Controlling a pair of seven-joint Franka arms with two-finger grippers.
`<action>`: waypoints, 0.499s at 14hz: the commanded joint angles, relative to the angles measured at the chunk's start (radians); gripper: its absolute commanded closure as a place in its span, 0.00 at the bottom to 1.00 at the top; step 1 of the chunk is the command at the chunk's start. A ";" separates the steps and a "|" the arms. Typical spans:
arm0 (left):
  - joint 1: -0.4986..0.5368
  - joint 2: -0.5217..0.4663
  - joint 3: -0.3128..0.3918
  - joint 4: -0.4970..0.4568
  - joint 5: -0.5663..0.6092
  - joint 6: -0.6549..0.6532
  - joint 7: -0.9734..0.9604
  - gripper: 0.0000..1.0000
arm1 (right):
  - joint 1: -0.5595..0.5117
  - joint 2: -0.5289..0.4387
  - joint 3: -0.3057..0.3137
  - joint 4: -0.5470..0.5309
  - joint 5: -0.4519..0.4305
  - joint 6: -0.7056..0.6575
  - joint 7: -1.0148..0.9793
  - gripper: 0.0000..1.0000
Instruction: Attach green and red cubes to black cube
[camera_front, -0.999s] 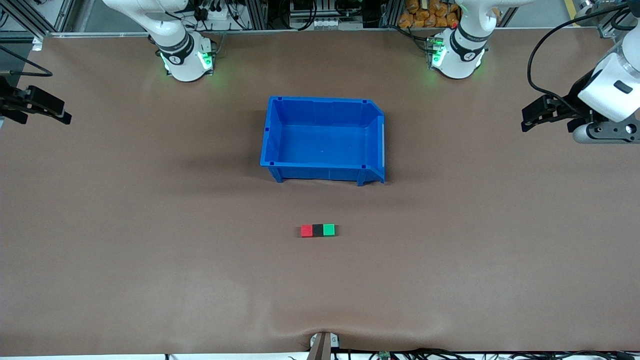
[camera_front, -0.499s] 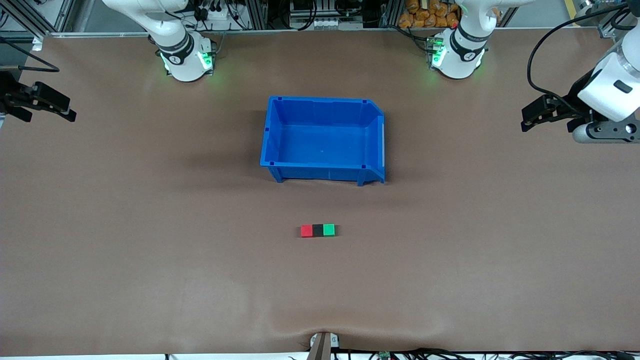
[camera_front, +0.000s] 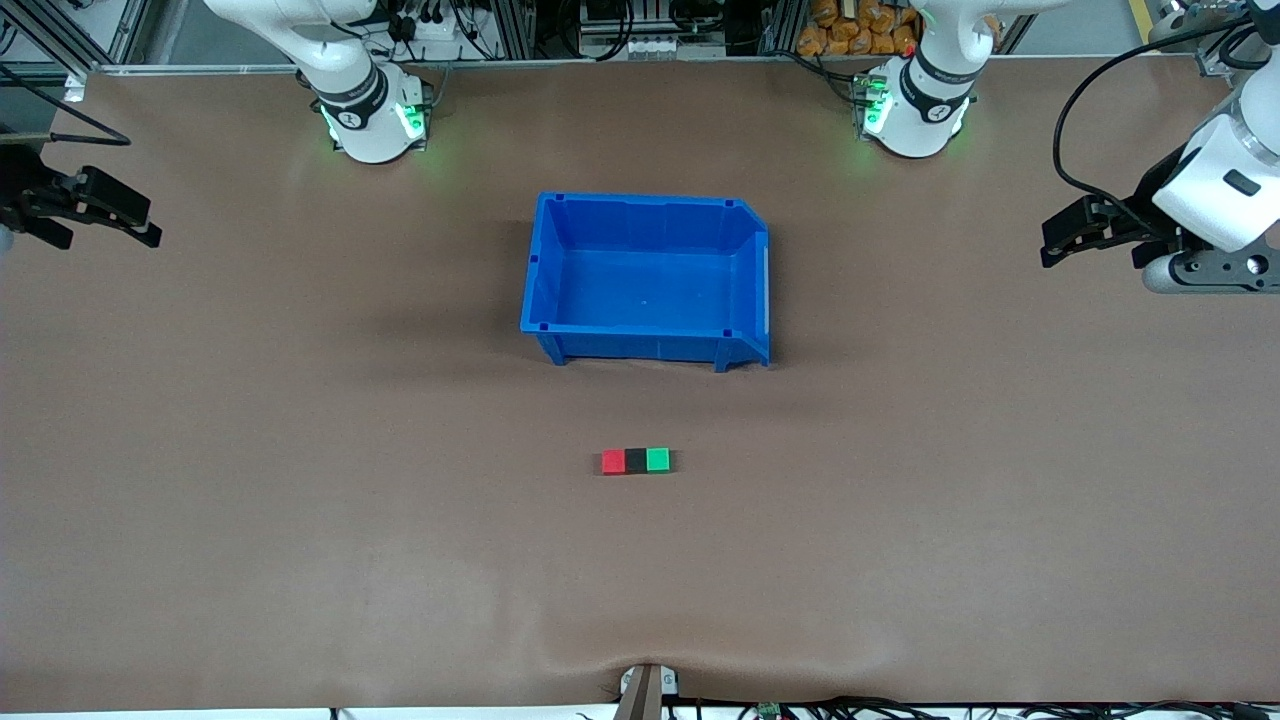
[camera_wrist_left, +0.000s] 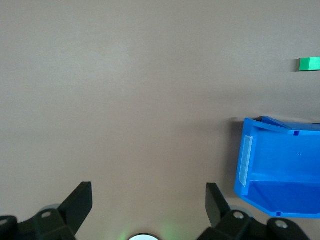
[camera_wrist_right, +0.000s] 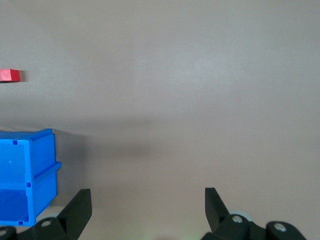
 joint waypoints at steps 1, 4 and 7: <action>0.004 0.006 -0.004 0.011 0.008 0.005 -0.002 0.00 | 0.005 -0.033 0.001 -0.034 -0.022 0.027 -0.013 0.00; 0.005 0.006 -0.004 0.011 0.013 0.010 -0.001 0.00 | 0.002 -0.033 0.001 -0.035 -0.027 0.037 -0.026 0.00; -0.001 0.006 -0.004 0.011 0.013 0.016 -0.002 0.00 | 0.005 -0.031 0.001 -0.035 -0.027 0.055 -0.028 0.00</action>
